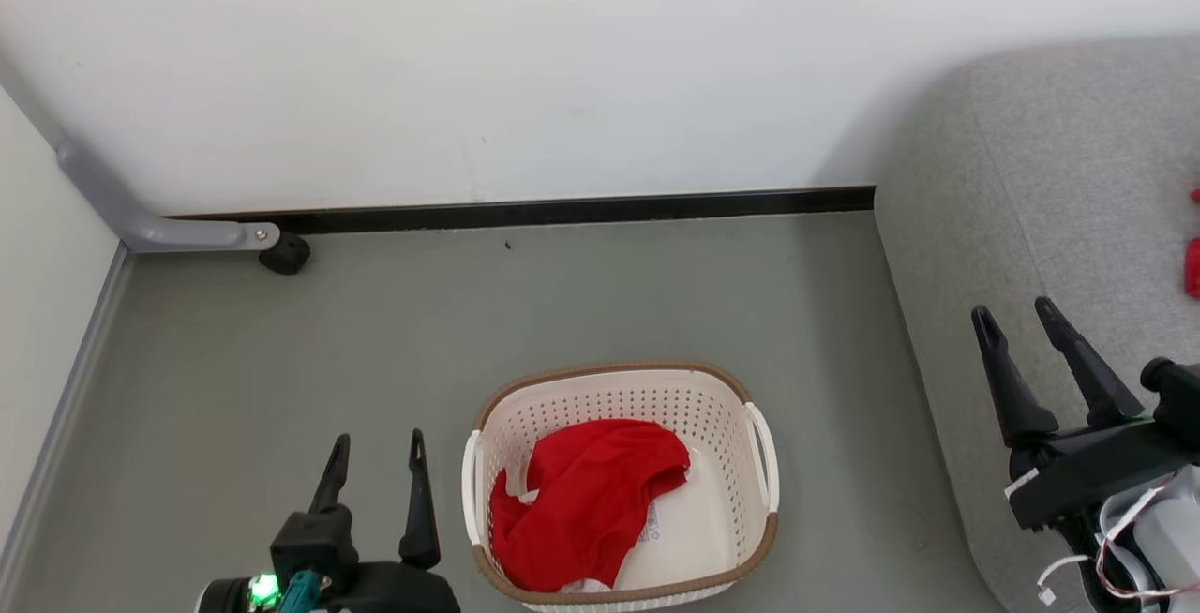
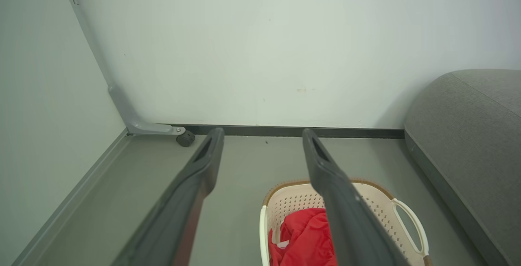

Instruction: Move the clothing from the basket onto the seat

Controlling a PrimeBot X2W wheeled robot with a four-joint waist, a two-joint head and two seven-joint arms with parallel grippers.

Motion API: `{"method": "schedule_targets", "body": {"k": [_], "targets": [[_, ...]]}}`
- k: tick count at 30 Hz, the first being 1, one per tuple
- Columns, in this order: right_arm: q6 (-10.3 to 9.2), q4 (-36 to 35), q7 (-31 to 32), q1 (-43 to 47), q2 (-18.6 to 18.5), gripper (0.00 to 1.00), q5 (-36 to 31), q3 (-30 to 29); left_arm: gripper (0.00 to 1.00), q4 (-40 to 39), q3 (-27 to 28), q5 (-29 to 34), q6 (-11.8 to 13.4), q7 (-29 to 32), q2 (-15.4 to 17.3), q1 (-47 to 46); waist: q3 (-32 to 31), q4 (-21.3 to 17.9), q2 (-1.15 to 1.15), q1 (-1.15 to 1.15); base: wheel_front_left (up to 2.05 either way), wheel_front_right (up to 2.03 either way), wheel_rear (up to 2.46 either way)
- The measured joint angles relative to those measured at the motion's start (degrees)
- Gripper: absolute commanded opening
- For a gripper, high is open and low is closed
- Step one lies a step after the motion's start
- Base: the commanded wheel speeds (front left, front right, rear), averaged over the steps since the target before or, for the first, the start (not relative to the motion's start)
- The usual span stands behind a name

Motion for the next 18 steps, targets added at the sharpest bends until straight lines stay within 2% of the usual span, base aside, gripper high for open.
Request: {"method": "schedule_targets", "body": {"k": [18], "targets": [[-1.18,-0.76,0.00,3.82,1.63,1.00,-4.48,-0.80,1.00,-4.65,2.75,0.66,0.00,0.00,0.03,4.37,-1.68,-0.79,0.00,0.00,0.00,0.00,0.00]]}}
